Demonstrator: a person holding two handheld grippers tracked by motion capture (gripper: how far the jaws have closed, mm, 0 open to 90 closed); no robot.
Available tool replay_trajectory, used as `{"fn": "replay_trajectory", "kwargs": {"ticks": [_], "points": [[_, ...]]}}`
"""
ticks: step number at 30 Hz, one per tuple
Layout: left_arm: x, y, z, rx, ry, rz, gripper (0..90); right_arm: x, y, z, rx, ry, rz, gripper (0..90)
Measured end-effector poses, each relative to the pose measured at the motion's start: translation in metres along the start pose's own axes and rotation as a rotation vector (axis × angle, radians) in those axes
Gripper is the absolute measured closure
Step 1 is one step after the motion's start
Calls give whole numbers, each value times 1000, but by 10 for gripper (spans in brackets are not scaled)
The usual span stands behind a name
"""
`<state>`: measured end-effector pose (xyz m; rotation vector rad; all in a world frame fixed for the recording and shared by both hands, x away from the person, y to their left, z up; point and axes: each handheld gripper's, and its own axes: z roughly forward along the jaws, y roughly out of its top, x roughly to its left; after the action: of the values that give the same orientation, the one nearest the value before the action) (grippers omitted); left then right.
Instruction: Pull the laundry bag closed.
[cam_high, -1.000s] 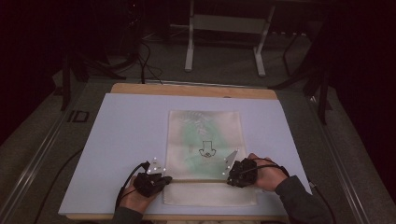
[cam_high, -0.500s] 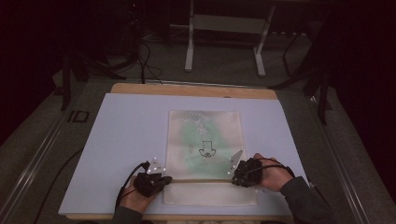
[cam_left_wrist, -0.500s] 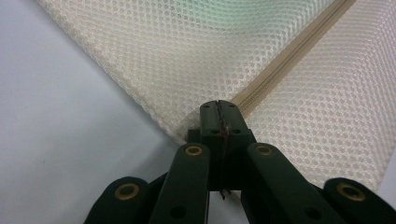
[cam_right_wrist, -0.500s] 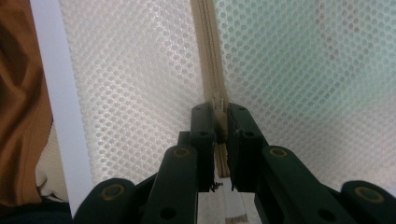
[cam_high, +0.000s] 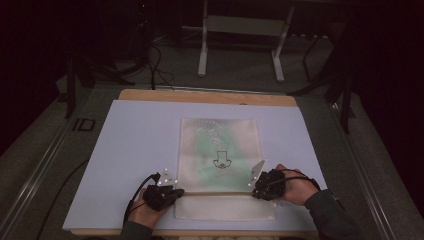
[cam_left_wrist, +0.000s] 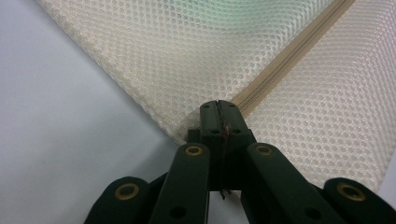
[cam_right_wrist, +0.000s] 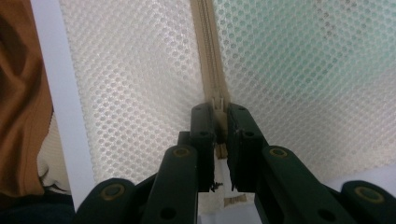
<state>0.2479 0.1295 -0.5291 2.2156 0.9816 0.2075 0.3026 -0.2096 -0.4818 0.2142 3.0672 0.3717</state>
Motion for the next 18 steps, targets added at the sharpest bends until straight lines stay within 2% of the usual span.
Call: {"fn": "replay_trajectory", "kwargs": {"ticks": [18], "points": [[0, 0, 0, 2, 2, 1, 893, -3, -20, -5, -1, -6, 41, 823]]}}
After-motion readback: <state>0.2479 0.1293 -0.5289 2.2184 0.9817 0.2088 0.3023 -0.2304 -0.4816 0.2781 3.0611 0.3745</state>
